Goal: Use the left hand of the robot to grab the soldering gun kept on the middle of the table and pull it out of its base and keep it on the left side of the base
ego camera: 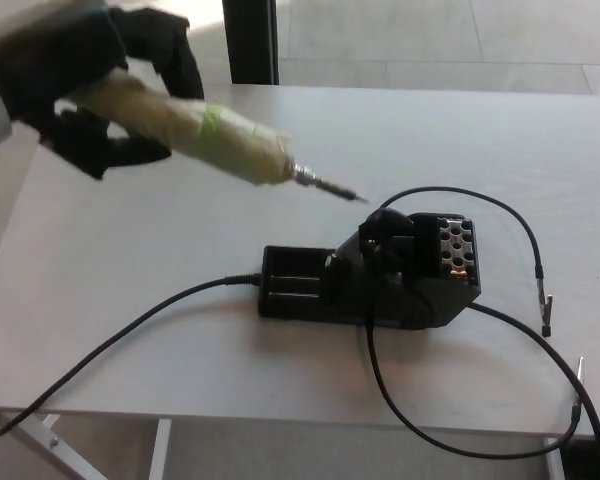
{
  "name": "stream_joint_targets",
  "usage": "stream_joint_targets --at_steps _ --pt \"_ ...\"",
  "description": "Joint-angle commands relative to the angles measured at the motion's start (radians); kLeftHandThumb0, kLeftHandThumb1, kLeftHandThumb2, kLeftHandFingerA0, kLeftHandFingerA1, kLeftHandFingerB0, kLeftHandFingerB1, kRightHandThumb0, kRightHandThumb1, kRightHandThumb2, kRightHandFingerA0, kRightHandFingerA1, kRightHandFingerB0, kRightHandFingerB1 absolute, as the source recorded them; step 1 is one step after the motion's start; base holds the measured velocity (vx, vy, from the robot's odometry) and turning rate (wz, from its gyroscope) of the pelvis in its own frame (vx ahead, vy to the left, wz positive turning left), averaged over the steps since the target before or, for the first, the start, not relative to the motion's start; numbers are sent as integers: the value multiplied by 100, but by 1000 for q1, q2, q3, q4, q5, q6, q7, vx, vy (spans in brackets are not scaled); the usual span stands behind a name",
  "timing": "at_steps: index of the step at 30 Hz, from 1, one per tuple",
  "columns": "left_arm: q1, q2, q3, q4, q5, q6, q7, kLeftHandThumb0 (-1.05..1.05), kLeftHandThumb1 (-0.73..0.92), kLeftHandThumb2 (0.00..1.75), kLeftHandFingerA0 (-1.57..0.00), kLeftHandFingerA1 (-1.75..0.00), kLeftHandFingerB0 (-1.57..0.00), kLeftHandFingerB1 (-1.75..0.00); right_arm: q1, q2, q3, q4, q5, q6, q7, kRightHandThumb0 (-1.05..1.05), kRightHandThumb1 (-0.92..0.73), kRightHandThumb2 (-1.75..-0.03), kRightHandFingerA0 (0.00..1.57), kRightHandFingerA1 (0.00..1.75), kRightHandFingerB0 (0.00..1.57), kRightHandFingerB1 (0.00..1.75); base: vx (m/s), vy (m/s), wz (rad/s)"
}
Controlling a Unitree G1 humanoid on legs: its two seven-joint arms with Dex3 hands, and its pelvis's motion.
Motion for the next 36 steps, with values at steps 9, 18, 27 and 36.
stream_joint_targets --at_steps 9,18,27,36 --pt "387 -194 -24 131 12 -3 219 -12 65 103 -92 -167 -74 -151 -33 -9 -1 1 6 -14 1 -105 -34 -119 130 96 65 121 0 0 0" --pt "420 -246 -48 200 32 -74 288 -15 63 109 -85 -169 -74 -150 -44 -10 -1 -9 6 -3 -5 -100 -34 -120 129 96 66 116 0 0 0" --pt "418 -218 -84 198 112 -76 351 -20 73 88 -96 -138 -66 -85 -39 -16 10 -7 -4 -11 -8 -100 -39 -111 133 89 63 128 0 0 0" --pt "345 -41 -246 114 330 -81 288 -50 68 61 -18 -54 -33 -35 -38 -16 5 -7 3 -8 -6 -101 -38 -110 131 91 61 130 0 0 0"
